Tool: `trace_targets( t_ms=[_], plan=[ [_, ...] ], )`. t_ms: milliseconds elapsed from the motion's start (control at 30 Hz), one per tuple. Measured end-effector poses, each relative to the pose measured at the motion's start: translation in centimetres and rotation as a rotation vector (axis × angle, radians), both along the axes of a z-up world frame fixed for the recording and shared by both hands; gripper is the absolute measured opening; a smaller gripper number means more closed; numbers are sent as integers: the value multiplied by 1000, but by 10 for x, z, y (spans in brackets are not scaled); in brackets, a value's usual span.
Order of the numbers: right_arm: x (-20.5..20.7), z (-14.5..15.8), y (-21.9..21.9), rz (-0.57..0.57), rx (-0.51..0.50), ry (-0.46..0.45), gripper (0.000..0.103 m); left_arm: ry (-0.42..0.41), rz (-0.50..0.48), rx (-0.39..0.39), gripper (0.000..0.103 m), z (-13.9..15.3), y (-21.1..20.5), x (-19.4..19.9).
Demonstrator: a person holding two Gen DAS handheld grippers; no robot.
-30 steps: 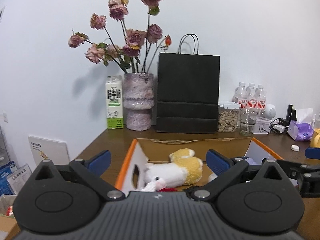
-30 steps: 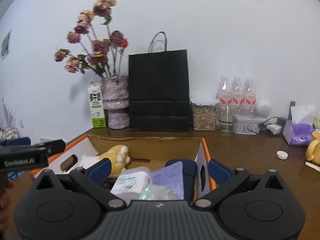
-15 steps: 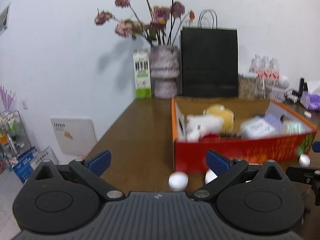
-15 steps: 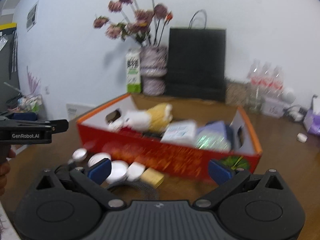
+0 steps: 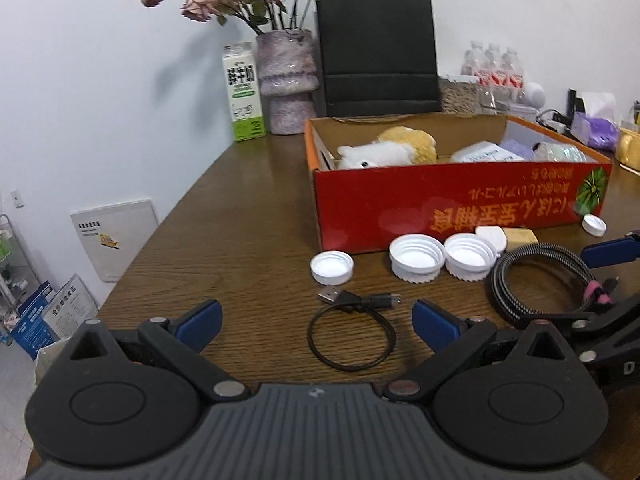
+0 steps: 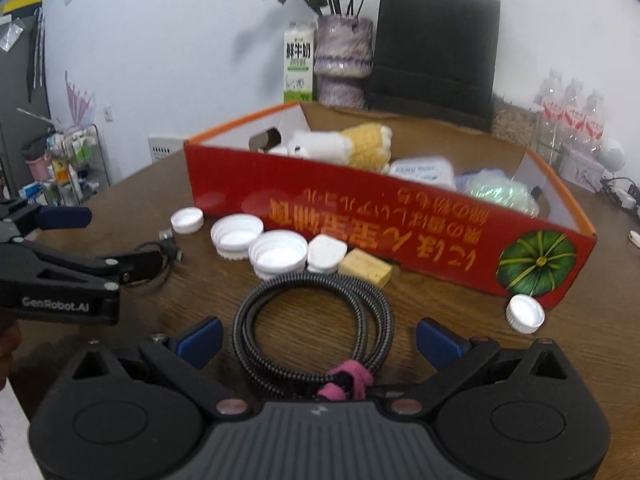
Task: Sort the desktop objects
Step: 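Move the left gripper to the thin black USB cable while the right approaches the braided cable, then grasp the thin black cable with the left gripper while the right grasps the braided cable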
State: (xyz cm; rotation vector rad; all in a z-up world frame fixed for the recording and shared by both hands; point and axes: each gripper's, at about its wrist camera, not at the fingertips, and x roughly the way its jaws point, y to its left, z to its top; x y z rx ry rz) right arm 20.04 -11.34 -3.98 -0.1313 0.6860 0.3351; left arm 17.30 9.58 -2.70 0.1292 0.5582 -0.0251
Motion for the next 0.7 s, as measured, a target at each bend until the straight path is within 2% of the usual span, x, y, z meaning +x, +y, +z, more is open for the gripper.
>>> trace_targets(
  t_ms=[233, 300, 333, 367, 400, 433, 467, 567, 700],
  plan=[
    [4, -3, -1, -16, 15, 3, 103, 15, -47, 14, 103, -2, -6, 6],
    [4, -3, -1, -15, 14, 1, 101, 36, -58, 12, 98, -3, -7, 10],
    [4, -2, -1, -10, 15, -1, 99, 49, -67, 2, 88, -4, -6, 11],
    [3, -2, -1, -5, 17, -5, 98, 59, -74, -17, 85, -4, -5, 12],
    [2, -2, -1, 3, 22, -9, 93, 68, -82, -44, 77, -4, -3, 13],
    [1, -1, -1, 10, 31, -13, 88, 82, -97, -81, 64, -3, 0, 14],
    [0, 0, -1, 9, 29, -14, 88, 87, -104, -100, 48, -2, 1, 14],
    [-3, 0, -1, 10, 30, -22, 87, 85, -91, -100, 36, -1, 0, 12],
    [-11, 1, -2, 16, 31, -46, 86, 67, -66, -98, 32, -1, -1, 8]
  ],
)
